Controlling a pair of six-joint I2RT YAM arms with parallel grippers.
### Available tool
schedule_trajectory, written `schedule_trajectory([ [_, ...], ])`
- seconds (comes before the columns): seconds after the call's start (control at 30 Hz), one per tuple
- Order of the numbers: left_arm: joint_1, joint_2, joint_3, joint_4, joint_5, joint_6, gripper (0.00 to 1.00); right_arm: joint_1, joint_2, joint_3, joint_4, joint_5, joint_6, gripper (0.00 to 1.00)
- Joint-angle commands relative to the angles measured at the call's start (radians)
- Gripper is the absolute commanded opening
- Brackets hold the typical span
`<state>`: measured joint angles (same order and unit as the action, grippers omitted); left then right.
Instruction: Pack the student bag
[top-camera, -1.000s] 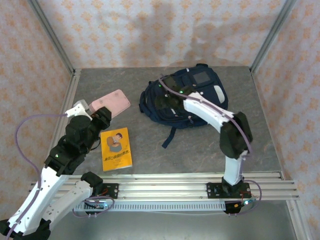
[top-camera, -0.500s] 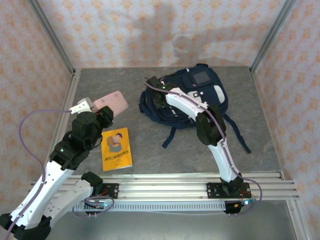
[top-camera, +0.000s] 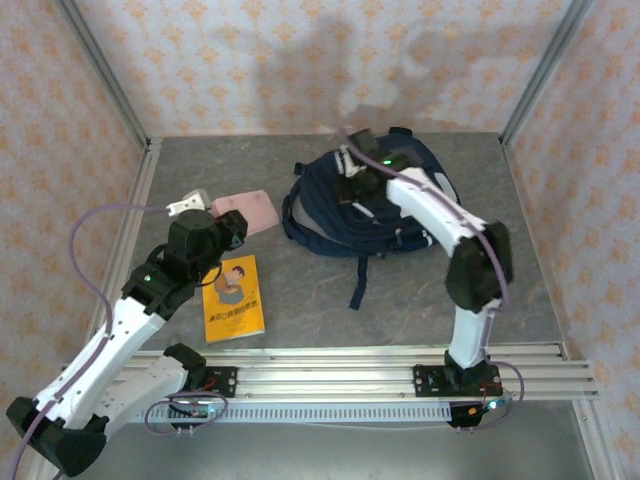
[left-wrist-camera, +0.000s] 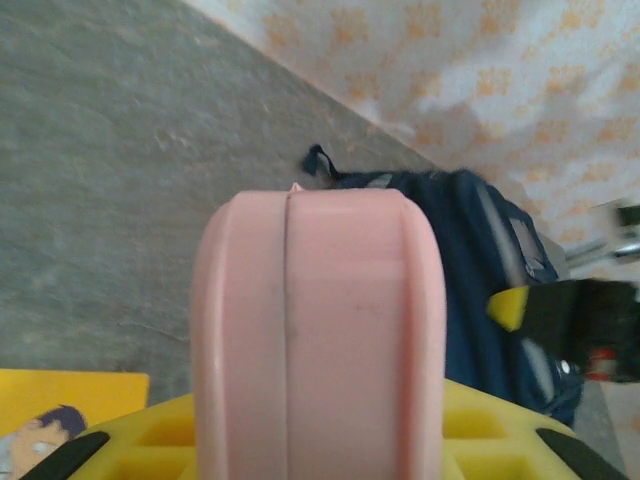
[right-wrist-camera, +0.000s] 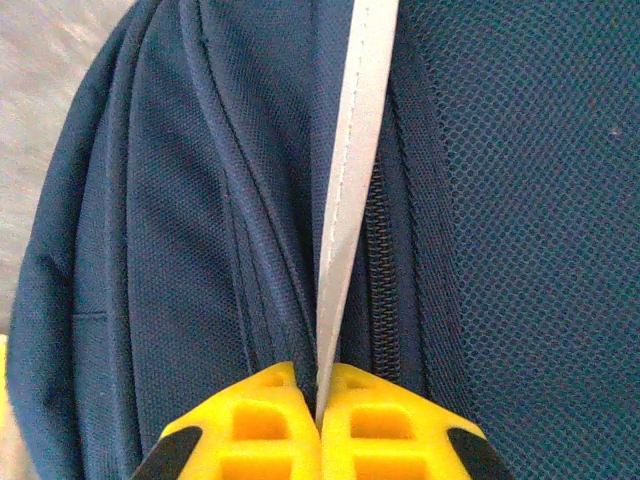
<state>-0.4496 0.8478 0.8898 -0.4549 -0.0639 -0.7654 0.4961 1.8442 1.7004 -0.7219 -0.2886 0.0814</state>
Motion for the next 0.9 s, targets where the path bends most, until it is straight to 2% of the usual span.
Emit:
schedule_trajectory([
  [0.0,0.0,0.023,-0.024,0.188,0.148,-0.055,0.36,-0.094,-0.163,-0.134,0.155,-0.265,0.103,0.0],
  [0.13,0.0,0.078,-0.04,0.321,0.234,-0.105,0.36,-0.191,-0.301,-0.341,0.423,-0.487,0.254,0.0],
  [0.33,0.0,0.189,-0.05,0.486,0.291,-0.185,0.36,-0.264,-0.324,-0.443,0.639,-0.763,0.418,0.0],
  [0.53,-0.001,0.373,-0.049,0.665,0.359,-0.327,0.35,-0.276,-0.301,-0.452,0.753,-0.851,0.524,0.0],
  [0.87,-0.02,0.664,0.037,0.96,0.418,-0.466,0.36,-0.277,-0.268,-0.455,0.952,-0.894,0.679,0.0],
])
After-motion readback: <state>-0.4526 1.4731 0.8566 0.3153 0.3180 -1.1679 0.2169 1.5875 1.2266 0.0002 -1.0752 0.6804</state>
